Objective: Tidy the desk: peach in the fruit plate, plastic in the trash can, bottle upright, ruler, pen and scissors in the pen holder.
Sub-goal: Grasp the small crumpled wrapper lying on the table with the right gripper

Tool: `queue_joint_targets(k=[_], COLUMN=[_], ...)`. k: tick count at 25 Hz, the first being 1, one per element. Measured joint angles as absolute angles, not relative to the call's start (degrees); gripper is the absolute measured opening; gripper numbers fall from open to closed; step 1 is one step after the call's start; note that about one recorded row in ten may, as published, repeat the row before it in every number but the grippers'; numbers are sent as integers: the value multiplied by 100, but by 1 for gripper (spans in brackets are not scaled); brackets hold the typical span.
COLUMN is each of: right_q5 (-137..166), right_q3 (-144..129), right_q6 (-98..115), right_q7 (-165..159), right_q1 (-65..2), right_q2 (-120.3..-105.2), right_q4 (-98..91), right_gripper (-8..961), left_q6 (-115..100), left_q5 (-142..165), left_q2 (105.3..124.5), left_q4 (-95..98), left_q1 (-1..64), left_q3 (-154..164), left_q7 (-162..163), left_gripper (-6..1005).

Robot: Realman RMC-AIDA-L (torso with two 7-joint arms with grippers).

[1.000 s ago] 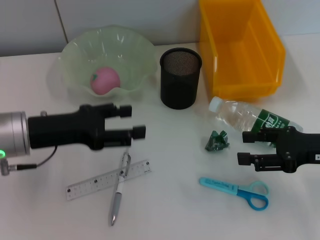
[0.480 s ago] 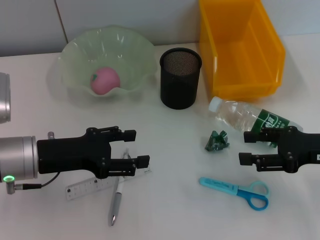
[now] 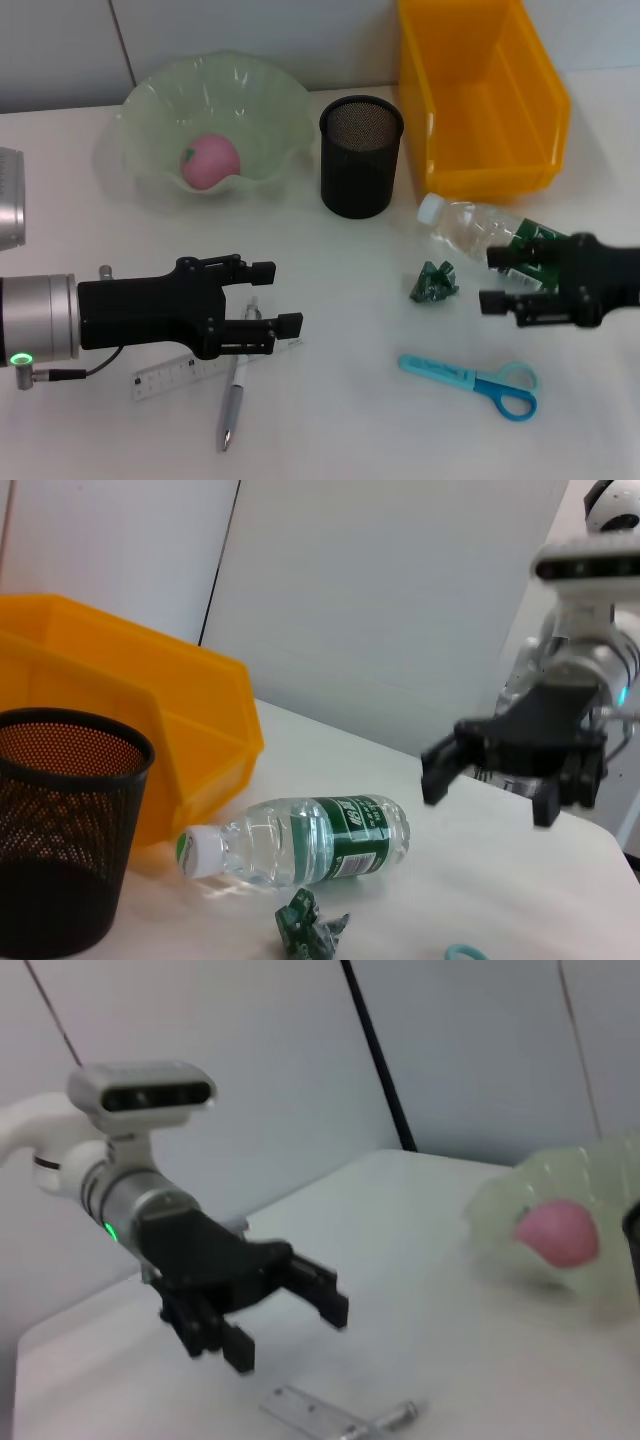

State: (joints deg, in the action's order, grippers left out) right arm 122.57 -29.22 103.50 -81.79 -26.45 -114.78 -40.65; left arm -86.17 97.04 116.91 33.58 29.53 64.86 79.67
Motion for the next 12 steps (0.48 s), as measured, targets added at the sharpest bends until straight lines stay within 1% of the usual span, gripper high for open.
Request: queue_joint_targets(k=[3, 6, 7, 11, 12], right_q5=[12230, 12266, 12350, 12587, 12846], right_q3=[-2949, -3080, -3327, -3719, -4000], right_q6=[10749, 10875, 10922, 10913, 10891], right_q7=[-9092, -9691, -10276, -10921, -11251], right_q1=[-2908, -3111, -3301, -3563, -3760], right_q2=[-11490, -11441, -11390, -11347, -11332], right_q4=[-4946, -5378, -5788, -6316, -6537], right_gripper=[758, 757, 757, 757, 758], left_q6=[-8613, -8590, -8565, -8534, -8534], left_q5=[9704, 9704, 9704, 9704, 9704], left_q2=[11690, 11686, 11681, 11680, 11680], left_q4=[3358, 3358, 3356, 3350, 3350], left_q1=[2953, 2953, 2951, 2951, 2951], left_q3=[6486, 6486, 6486, 6486, 6486], left_q7=[7966, 7964, 7963, 7963, 7963], left_gripper=[813, 813, 813, 813, 812])
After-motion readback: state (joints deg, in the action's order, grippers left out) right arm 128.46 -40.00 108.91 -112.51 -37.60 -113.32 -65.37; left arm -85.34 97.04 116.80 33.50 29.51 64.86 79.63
